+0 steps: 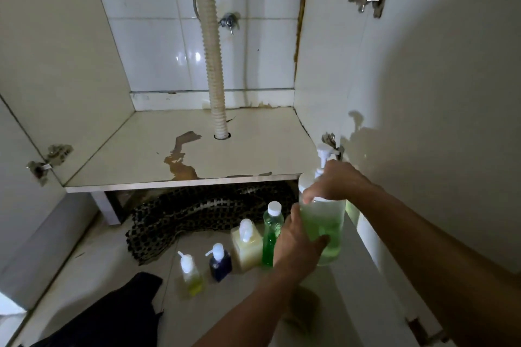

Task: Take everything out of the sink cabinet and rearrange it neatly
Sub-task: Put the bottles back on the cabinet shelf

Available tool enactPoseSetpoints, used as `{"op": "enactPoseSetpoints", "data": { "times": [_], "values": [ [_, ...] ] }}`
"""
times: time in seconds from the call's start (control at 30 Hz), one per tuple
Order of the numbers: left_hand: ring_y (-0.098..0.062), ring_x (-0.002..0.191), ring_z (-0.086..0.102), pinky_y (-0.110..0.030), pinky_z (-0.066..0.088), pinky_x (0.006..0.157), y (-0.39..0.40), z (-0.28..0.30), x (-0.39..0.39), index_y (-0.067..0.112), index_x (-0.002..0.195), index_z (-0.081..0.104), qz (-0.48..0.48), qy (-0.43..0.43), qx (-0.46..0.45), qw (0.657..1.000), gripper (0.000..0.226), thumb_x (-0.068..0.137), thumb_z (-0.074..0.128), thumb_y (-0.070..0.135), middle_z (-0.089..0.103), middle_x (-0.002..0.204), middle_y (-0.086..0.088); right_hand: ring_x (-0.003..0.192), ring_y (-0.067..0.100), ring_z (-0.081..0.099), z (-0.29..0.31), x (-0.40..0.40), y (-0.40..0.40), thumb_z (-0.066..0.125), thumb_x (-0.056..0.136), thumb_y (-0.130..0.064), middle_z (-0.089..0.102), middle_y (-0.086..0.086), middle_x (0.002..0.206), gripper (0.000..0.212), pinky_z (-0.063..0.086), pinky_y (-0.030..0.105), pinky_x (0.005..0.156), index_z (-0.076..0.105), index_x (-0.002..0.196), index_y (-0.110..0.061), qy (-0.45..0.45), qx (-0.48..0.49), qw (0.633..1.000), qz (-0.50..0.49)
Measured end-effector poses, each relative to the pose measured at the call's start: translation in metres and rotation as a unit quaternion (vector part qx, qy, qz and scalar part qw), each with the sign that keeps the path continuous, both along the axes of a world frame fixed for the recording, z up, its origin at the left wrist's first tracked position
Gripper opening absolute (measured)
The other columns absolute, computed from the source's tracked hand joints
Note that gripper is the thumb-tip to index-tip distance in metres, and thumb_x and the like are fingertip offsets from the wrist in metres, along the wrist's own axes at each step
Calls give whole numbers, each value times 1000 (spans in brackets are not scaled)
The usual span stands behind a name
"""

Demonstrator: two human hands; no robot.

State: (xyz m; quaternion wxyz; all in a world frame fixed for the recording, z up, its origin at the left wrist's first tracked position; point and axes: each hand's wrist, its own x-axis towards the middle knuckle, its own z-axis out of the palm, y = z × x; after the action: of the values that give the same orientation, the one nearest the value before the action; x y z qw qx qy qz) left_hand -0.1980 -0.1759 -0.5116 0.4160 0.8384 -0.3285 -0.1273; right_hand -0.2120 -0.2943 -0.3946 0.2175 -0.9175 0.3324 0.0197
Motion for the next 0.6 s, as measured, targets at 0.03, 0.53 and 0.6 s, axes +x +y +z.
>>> {"op": "enactPoseSetpoints", "data": {
  "times": [0.03,0.53,0.6],
  "values": [
    [-27,119,52,-37,46,92,0,9,4,18,147,21,-4,-12,-7,1000,88,79,72,40,49,136,-6,84,17,49,11,3,1,71,49,-42,45,-12,75,46,39,24,55,35,74,-28,0,-1,1000,16],
    [-28,118,50,-39,44,92,-27,71,114,18,148,22,-16,-112,-76,991,89,78,74,39,50,135,-6,72,13,51,68,74,-15,80,57,-44,45,-6,70,48,32,24,52,40,65,-19,-158,-38,987,-12],
    [-27,119,49,-37,43,93,-37,71,126,19,149,20,-22,-116,-69,991,89,80,72,40,49,134,-5,76,16,53,68,85,-23,79,57,-45,47,-4,74,49,35,24,53,46,77,-15,-160,-46,986,-20]
  ]
}}
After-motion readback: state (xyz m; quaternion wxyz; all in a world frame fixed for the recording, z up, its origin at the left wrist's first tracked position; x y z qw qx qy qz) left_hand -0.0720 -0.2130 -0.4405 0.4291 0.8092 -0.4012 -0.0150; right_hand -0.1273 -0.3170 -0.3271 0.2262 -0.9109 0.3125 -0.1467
